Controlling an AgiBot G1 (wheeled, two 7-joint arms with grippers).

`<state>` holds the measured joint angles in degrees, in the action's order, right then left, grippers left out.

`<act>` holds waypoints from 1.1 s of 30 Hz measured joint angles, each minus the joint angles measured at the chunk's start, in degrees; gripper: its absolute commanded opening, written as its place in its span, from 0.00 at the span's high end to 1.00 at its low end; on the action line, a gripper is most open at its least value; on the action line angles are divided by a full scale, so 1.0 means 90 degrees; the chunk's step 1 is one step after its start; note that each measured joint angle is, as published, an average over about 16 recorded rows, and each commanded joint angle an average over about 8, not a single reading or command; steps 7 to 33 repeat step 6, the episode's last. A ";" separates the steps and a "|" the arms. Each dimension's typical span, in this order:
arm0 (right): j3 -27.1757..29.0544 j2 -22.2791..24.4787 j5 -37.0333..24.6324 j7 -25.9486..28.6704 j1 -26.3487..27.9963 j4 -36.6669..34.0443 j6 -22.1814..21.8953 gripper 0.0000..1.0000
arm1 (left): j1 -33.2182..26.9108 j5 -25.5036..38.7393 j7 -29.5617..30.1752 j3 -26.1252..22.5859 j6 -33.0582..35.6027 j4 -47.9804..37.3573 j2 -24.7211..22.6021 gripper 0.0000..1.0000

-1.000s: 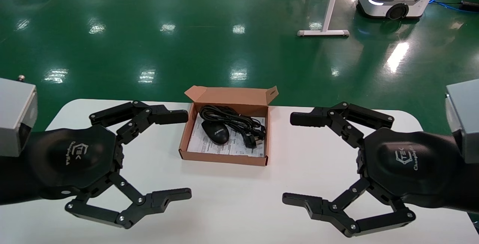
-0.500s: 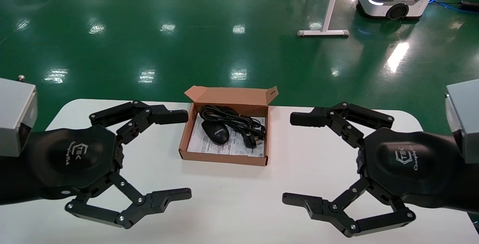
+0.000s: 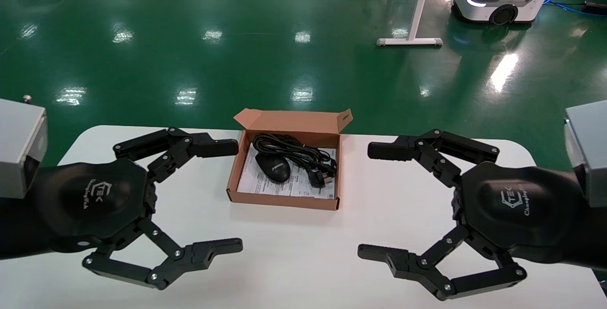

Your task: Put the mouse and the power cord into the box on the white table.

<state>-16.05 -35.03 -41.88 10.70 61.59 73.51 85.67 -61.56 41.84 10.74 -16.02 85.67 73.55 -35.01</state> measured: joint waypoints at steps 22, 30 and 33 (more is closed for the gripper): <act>0.0000 0.0000 0.0000 0.0000 0.0000 0.0000 0.0000 0.00 | 0.0000 0.0000 0.0000 0.0000 0.0000 0.0000 0.0000 0.00; 0.0000 0.0000 0.0000 0.0000 0.0000 0.0000 0.0000 0.00 | 0.0000 0.0000 0.0000 0.0000 0.0000 0.0000 0.0000 0.00; 0.0000 0.0000 0.0000 0.0000 0.0000 0.0000 0.0000 0.00 | 0.0000 0.0000 0.0000 0.0000 0.0000 0.0000 0.0000 0.00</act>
